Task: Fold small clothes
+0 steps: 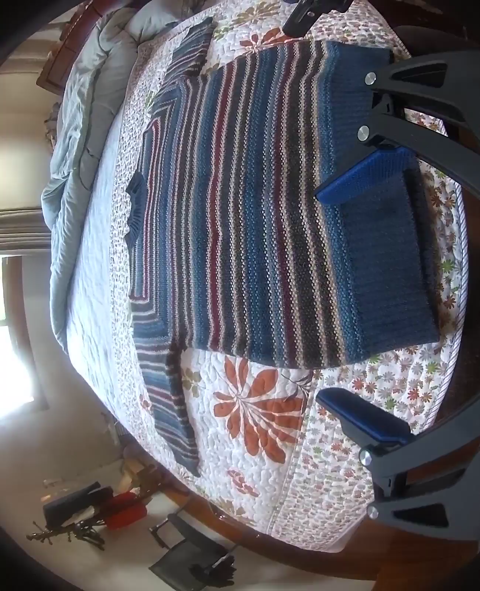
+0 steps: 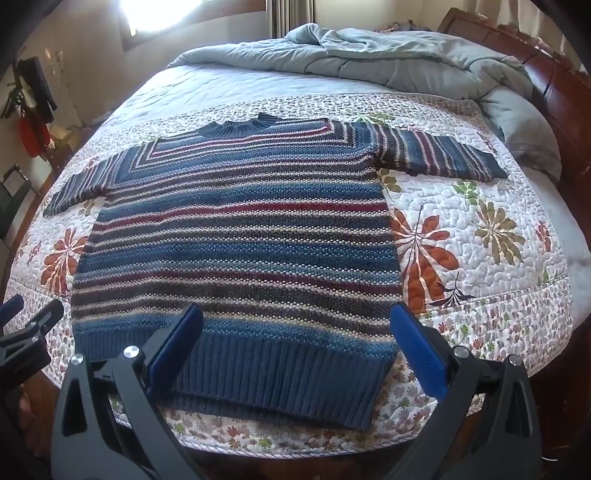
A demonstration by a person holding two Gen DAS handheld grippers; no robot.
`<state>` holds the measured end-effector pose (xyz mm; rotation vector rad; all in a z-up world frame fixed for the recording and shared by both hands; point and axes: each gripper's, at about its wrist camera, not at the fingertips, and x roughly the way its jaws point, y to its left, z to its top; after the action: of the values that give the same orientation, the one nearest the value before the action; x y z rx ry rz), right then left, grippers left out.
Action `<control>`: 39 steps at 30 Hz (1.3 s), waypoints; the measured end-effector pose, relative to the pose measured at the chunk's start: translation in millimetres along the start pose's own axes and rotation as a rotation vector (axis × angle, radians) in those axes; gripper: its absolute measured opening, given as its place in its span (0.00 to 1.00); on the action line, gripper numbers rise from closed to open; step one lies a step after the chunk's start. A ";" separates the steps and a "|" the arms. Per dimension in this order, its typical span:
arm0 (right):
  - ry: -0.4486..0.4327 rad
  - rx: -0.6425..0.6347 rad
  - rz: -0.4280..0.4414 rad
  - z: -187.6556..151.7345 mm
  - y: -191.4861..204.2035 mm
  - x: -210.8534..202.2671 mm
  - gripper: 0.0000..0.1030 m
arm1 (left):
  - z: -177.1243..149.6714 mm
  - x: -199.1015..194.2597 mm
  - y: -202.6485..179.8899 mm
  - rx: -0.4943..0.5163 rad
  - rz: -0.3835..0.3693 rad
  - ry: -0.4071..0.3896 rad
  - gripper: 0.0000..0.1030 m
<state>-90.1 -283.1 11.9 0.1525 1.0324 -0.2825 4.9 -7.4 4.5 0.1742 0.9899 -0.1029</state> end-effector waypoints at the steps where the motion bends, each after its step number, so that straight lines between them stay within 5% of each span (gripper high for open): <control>1: 0.000 0.001 0.001 0.5 -0.3 0.7 0.98 | 0.8 0.3 0.0 0.000 -0.001 0.000 0.97; 39: 0.018 0.008 -0.015 4.8 -11.5 20.4 0.98 | 6.8 12.8 2.7 -0.014 -0.010 0.007 0.97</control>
<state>-79.9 -298.5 -3.2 0.1544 1.0506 -0.2992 17.8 -6.2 -2.4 0.1571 0.9982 -0.1045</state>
